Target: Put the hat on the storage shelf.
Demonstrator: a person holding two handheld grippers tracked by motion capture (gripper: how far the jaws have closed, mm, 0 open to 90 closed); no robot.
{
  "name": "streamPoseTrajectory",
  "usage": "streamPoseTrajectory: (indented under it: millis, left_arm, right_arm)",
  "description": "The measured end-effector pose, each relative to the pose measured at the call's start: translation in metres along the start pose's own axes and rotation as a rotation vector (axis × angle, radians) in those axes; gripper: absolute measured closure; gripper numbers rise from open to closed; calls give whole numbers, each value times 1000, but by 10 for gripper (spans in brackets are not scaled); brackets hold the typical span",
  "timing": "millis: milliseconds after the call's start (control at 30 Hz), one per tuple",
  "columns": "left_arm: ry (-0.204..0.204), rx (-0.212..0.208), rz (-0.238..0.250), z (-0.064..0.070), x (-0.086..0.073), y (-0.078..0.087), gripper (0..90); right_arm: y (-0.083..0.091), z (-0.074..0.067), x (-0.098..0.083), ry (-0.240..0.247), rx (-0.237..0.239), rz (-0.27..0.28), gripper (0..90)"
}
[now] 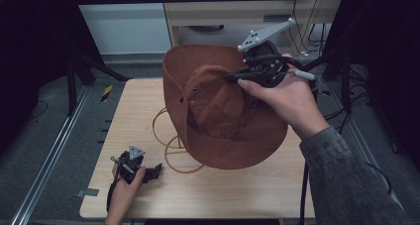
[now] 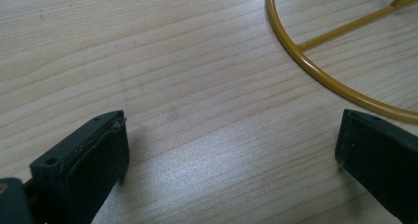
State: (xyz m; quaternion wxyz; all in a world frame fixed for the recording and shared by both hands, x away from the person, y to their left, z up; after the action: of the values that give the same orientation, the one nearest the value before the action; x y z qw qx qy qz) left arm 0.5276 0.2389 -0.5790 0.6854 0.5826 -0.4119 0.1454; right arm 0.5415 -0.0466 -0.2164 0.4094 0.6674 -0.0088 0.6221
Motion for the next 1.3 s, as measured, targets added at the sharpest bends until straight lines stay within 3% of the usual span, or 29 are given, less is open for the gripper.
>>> streamPoseTrajectory:
  millis: [633,1300]
  left_arm:
    - [-1,-1,-1,0,0,0,0]
    - [-2,-1,0,1,0,0,0]
  right_arm:
    - [-21,-16,15,22,34,-5,891]
    - [-41,-20,23,17,37,1,890]
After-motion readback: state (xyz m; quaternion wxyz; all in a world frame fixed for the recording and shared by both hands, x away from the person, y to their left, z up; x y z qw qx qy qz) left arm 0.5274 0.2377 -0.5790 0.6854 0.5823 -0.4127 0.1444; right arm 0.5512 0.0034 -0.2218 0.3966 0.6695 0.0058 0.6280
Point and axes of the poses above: each handheld gripper's, and its own axes: y roughly backward along the jaws, x roughly out of its top, z roughly to its right, the point moved 10 cm from there along -y, roughly forward along the jaws, and after that the axes turned 2 degrees about z, right-handed, at the moved point
